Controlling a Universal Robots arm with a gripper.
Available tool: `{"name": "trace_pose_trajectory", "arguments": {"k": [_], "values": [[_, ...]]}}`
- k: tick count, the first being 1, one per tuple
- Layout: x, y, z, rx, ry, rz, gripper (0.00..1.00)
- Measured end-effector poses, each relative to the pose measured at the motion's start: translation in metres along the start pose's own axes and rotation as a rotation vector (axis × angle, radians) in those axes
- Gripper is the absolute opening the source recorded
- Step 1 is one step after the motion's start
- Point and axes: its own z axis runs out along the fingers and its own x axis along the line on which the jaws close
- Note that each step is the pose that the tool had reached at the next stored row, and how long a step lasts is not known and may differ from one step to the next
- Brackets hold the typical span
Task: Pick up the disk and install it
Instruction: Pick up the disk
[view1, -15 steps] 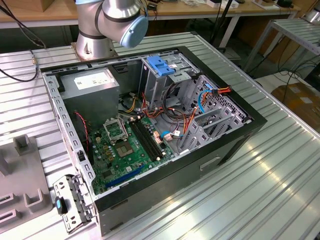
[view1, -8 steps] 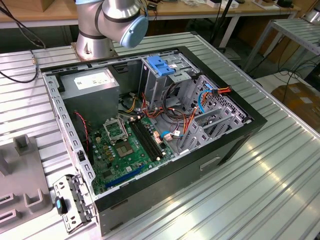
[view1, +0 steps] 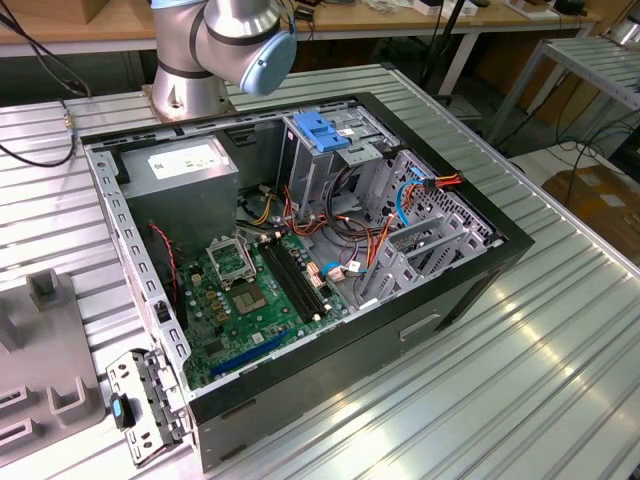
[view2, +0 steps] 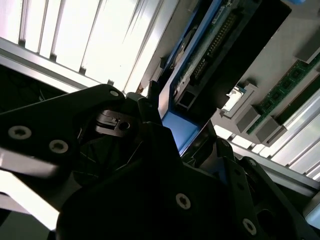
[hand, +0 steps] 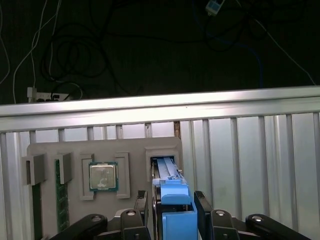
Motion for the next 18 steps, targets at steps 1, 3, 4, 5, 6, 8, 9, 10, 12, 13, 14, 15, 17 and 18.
{"name": "trace_pose_trajectory", "arguments": {"k": [1,3,4,5,6,8,9,10,12,13,14,15,17,18], "values": [[0.0000,0.0000,0.0001,0.0001,-0.0001,0.000,0.49],[0.0000,0.0000,0.0002,0.0001,-0.0001,0.000,0.49],[-0.0001,0.0000,0.0002,0.0002,-0.0001,0.000,0.49],[-0.0006,0.0000,0.0005,0.0005,-0.0003,0.000,0.49],[-0.0010,0.0001,0.0003,0.0002,-0.0001,0.000,0.49],[-0.0012,0.0001,0.0004,0.0001,0.0000,0.000,0.49],[-0.0013,0.0001,0.0004,0.0001,0.0000,0.000,0.49],[-0.0013,0.0001,0.0004,0.0001,-0.0001,0.000,0.49],[-0.0013,0.0001,0.0004,0.0001,0.0000,0.000,0.49],[-0.0013,0.0001,0.0004,0.0001,-0.0001,0.000,0.49],[-0.0013,0.0001,0.0004,0.0001,0.0000,0.000,0.48],[-0.0013,0.0001,0.0004,0.0000,0.0000,0.000,0.48],[-0.0013,0.0001,0.0004,0.0001,0.0000,0.000,0.42],[-0.0013,0.0001,0.0005,0.0001,0.0000,0.000,0.37]]}}
